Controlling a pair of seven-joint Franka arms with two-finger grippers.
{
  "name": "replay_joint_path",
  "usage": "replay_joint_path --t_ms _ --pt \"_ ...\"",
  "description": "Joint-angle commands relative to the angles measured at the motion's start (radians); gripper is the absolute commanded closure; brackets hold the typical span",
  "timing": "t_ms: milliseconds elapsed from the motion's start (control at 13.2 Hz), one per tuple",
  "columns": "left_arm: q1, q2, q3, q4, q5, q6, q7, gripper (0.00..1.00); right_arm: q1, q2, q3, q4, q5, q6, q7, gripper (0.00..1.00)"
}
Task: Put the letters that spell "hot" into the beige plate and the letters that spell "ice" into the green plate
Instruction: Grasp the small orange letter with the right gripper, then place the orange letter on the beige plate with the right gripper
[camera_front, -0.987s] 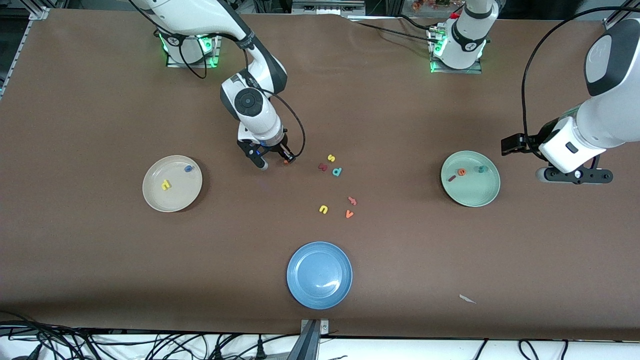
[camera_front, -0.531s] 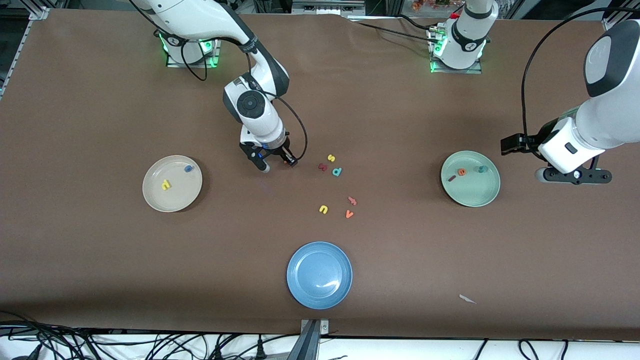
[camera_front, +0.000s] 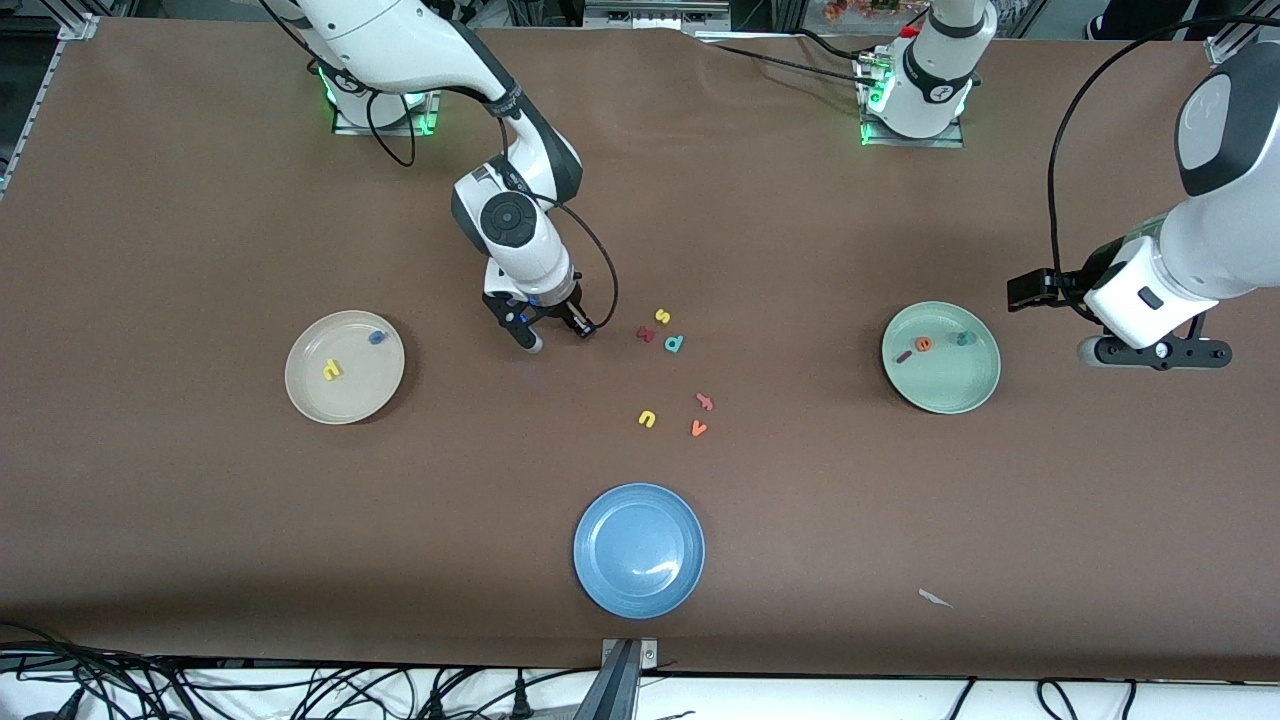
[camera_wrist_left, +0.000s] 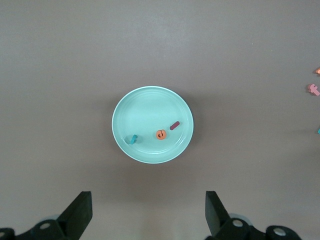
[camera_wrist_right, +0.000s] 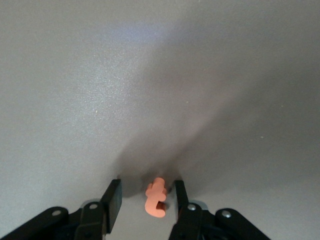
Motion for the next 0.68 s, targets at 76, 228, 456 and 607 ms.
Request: replay_joint_path --t_ms 76,228,456,607 --pt "0.007 0.009 -0.002 0.019 -0.024 -0.017 0.024 0.01 0.017 0.012 -0.015 0.015 -0.021 0.004 0.028 0.83" --pt "0.007 0.009 -0.002 0.019 -0.024 -0.017 0.024 0.01 0.017 0.012 -0.015 0.014 -0.023 0.004 0.026 1.00" --pt "0.007 0.009 -0.002 0.019 -0.024 -0.017 0.024 0.01 0.017 -0.003 -0.027 0.011 -0.032 -0.008 0.006 1.00" --pt "0.007 0.009 -0.002 0.018 -0.023 -0.017 0.024 0.01 0.016 -0.060 -0.058 -0.006 -0.032 -0.047 -0.063 1.00"
